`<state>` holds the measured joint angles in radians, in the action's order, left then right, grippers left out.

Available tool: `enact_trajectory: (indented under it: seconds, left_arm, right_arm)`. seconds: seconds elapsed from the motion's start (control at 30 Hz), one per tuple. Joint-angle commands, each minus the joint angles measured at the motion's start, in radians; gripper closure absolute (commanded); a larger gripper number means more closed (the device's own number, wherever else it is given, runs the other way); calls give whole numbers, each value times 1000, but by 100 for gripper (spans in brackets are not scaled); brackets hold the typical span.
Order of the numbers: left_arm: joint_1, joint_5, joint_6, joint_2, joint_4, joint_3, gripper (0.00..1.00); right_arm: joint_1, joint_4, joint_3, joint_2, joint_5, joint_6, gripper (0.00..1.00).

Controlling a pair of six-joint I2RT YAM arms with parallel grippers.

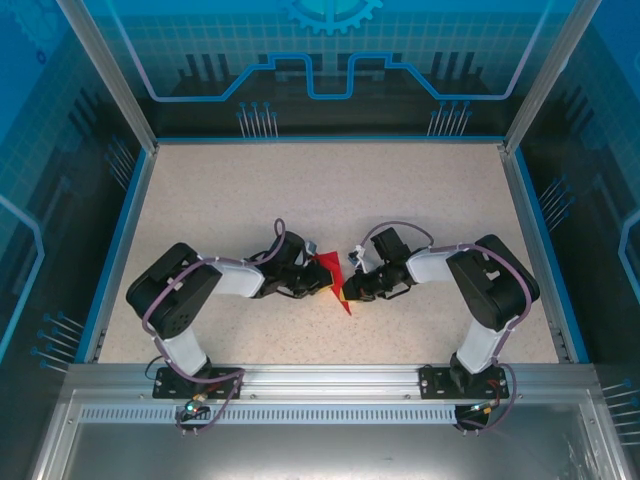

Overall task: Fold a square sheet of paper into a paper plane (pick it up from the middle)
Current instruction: Fold the wing for the fifth time at the center of the table.

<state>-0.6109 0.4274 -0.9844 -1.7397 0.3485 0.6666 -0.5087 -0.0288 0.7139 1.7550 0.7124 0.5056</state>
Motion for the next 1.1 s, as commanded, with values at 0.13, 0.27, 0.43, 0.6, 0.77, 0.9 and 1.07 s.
enact_trajectory:
  seconds: [0.13,0.27,0.43,0.6,0.77,0.9,1.07]
  left_arm:
    - [-5,-13,27,-42,-41,33,90]
    - [-5,-18,28,-60,-60,42,90]
    - [-5,-36,41,-66,-129,63,91]
    - [-5,-43,50,-65,-157,66,91]
    - [-6,-45,49,-66,-157,64,91]
    - [-6,-44,50,-66,-159,66,91]
    - [-9,-44,49,-65,-163,68,91]
  right_arm:
    - [15,-28,4,28,17,-8,88]
    - [17,-47,12,23,14,-16,86]
    - [15,-106,23,-18,-15,-43,82]
    - [14,-195,22,-82,-74,-74,79]
    - [-12,-257,21,-198,-178,-75,78]
    - [-64,-271,48,-232,-228,-55,78]
    - [-107,-243,91,-179,-228,-36,84]
